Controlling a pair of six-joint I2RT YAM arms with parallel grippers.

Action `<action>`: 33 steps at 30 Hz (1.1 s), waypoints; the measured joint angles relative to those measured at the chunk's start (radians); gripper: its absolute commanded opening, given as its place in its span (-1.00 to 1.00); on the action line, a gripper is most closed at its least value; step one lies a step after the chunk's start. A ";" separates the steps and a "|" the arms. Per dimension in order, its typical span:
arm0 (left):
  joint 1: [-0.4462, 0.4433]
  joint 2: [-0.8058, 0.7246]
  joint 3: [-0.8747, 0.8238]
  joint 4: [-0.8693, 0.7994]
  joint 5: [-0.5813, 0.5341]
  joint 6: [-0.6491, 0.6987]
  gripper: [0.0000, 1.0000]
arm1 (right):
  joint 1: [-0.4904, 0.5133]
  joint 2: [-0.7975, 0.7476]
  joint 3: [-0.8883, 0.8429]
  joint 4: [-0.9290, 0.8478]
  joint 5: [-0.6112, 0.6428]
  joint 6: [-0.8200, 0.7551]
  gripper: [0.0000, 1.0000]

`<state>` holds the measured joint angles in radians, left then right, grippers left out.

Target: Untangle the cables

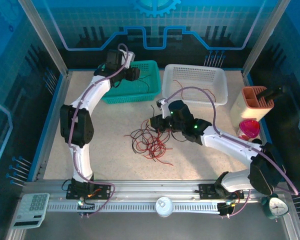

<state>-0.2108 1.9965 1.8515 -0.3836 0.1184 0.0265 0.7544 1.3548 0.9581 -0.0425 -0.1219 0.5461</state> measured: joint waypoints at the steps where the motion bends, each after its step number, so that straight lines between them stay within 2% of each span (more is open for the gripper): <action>1: 0.000 -0.037 -0.016 0.003 0.003 -0.015 0.12 | 0.000 0.005 0.014 -0.003 -0.003 -0.003 -1.00; 9: 0.000 -0.573 -0.446 0.185 0.084 -0.230 0.26 | -0.006 0.066 0.238 -0.072 -0.028 -0.044 -1.00; 12: 0.000 -0.687 -0.584 0.261 0.142 -0.313 0.30 | -0.023 0.079 0.335 -0.100 -0.045 -0.058 -1.00; 17: -0.009 -0.773 -0.780 0.325 0.209 -0.406 0.34 | -0.066 0.087 0.462 -0.137 -0.063 -0.072 -1.00; 20: -0.040 -0.795 -0.834 0.331 0.228 -0.421 0.36 | -0.082 0.087 0.509 -0.153 -0.073 -0.077 -1.00; 29: -0.194 -0.787 -0.779 0.370 0.264 -0.333 0.37 | -0.108 0.079 0.575 -0.185 -0.093 -0.077 -1.00; 33: -0.232 -0.782 -0.765 0.384 0.260 -0.286 0.34 | -0.114 0.056 0.575 -0.197 -0.096 -0.077 -1.00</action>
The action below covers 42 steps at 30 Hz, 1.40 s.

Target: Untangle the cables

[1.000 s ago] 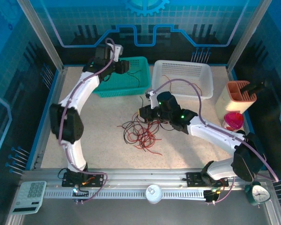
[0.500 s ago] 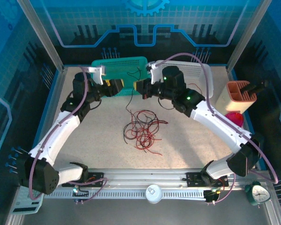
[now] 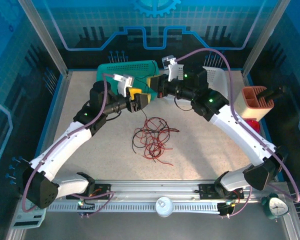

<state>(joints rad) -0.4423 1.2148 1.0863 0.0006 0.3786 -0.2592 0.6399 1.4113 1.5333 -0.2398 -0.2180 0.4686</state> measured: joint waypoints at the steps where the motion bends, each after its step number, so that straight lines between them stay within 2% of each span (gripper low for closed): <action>1: -0.003 0.002 0.000 0.001 -0.005 0.007 0.34 | -0.002 -0.005 0.000 -0.001 0.000 0.000 -1.00; 12: -0.026 0.002 0.004 0.013 -0.060 0.103 0.31 | -0.013 -0.042 0.035 -0.022 -0.004 -0.018 -1.00; 24: -0.050 0.014 0.063 0.041 -0.048 0.131 -0.06 | -0.013 -0.041 0.085 -0.040 -0.032 -0.018 -1.00; 30: -0.052 0.047 0.063 0.051 -0.048 0.128 -0.12 | -0.013 -0.041 0.110 -0.047 -0.053 -0.018 -1.00; 33: -0.052 0.064 0.061 0.059 -0.048 0.124 -0.24 | -0.013 -0.042 0.125 -0.048 -0.061 -0.018 -1.00; 42: -0.054 0.083 0.042 0.108 -0.054 0.100 -0.92 | -0.020 -0.047 0.136 -0.048 -0.078 -0.014 -1.00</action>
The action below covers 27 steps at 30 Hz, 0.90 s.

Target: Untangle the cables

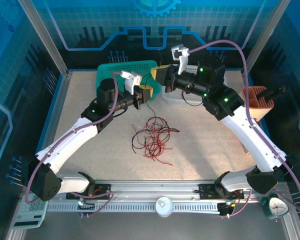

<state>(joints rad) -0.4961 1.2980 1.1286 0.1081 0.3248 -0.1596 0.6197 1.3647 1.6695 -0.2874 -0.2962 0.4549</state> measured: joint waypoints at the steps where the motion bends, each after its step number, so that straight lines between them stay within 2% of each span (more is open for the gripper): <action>1: 0.000 0.000 0.000 0.003 -0.006 -0.001 -0.98 | -0.005 -0.005 -0.005 0.000 0.000 0.000 -1.00; 9: -0.001 0.000 0.027 0.005 -0.051 -0.003 -1.00 | -0.066 -0.092 -0.140 0.037 0.000 0.036 -1.00; 18: -0.001 -0.007 0.111 0.003 -0.067 -0.029 -1.00 | -0.097 -0.125 -0.294 0.062 0.000 0.067 -0.53; 23: -0.001 -0.014 0.151 0.002 -0.067 -0.034 -1.00 | -0.103 -0.143 -0.359 0.059 0.008 0.071 -0.01; 27: -0.001 -0.016 0.167 -0.001 -0.068 -0.034 -1.00 | -0.121 -0.184 -0.416 0.057 0.024 0.072 0.28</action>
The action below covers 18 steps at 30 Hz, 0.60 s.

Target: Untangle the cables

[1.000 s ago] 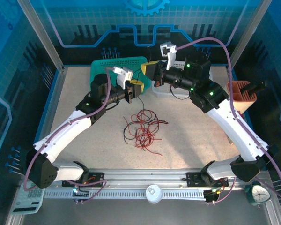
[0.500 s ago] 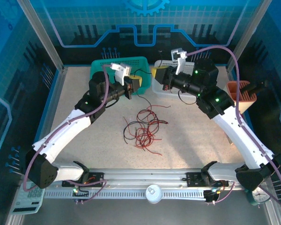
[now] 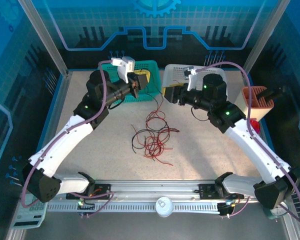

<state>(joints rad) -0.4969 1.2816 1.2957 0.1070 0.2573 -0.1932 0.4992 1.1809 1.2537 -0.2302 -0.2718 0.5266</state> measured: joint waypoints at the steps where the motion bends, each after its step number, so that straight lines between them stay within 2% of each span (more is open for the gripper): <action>1: 0.000 0.000 0.005 -0.005 0.000 0.000 -1.00 | -0.006 -0.012 -0.018 0.001 0.006 0.003 0.33; 5: 0.000 0.000 0.019 -0.021 0.000 0.000 -1.00 | -0.039 -0.047 -0.092 0.008 0.029 0.018 0.47; 9: 0.000 0.000 0.030 -0.034 -0.001 0.000 -1.00 | -0.065 -0.041 -0.160 0.014 0.034 0.031 0.48; 18: 0.000 -0.013 0.047 -0.043 -0.006 0.000 -1.00 | -0.043 0.101 -0.235 0.040 0.007 0.041 0.49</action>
<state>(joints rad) -0.4969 1.2686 1.3426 0.0639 0.2508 -0.1932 0.4561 1.2823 1.0183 -0.1898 -0.2646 0.5674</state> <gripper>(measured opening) 0.066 0.742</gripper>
